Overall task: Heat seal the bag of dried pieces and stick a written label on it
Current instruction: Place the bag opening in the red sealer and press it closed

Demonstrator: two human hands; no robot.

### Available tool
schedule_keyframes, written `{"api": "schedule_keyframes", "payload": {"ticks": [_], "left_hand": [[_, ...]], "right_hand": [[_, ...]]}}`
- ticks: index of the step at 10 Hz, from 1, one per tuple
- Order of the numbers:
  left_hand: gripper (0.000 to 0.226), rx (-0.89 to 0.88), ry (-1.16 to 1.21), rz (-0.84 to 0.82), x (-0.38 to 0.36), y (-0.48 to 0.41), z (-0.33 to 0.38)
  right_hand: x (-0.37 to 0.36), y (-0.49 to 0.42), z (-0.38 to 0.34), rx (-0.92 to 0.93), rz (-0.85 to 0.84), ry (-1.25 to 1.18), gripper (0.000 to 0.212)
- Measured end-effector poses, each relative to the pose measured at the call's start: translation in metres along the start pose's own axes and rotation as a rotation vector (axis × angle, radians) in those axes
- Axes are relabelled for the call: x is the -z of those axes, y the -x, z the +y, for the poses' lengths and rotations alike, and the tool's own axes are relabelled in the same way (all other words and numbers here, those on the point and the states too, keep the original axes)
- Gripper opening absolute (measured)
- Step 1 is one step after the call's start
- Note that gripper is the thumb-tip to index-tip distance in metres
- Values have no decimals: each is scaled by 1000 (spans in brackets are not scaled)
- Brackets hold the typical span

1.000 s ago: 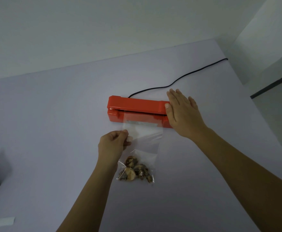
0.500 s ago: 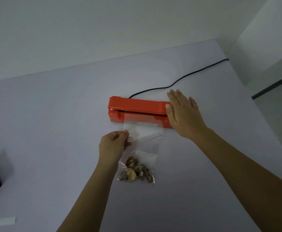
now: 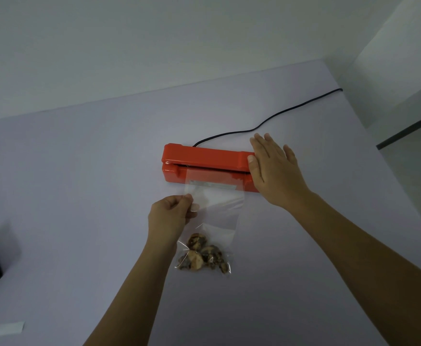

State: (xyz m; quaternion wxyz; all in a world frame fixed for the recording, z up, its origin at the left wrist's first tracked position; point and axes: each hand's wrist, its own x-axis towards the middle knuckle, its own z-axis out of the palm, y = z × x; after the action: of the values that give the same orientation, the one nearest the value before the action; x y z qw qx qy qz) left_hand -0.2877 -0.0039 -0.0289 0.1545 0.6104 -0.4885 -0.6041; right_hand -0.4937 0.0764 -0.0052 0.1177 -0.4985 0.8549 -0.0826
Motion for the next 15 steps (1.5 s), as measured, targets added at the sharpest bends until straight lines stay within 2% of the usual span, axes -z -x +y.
{"api": "schedule_keyframes", "payload": {"ticks": [12, 13, 14, 15], "left_hand": [[15, -4, 26, -14, 3, -4, -4], [14, -6, 25, -14, 3, -4, -4], [14, -9, 12, -5, 3, -4, -4], [14, -9, 16, 0, 3, -3, -4]], "right_hand": [[-3, 0, 0, 25, 15, -20, 53], [-1, 0, 2, 45, 6, -71, 55], [9, 4, 8, 147, 8, -278, 64], [20, 8, 12, 197, 73, -355, 68]]}}
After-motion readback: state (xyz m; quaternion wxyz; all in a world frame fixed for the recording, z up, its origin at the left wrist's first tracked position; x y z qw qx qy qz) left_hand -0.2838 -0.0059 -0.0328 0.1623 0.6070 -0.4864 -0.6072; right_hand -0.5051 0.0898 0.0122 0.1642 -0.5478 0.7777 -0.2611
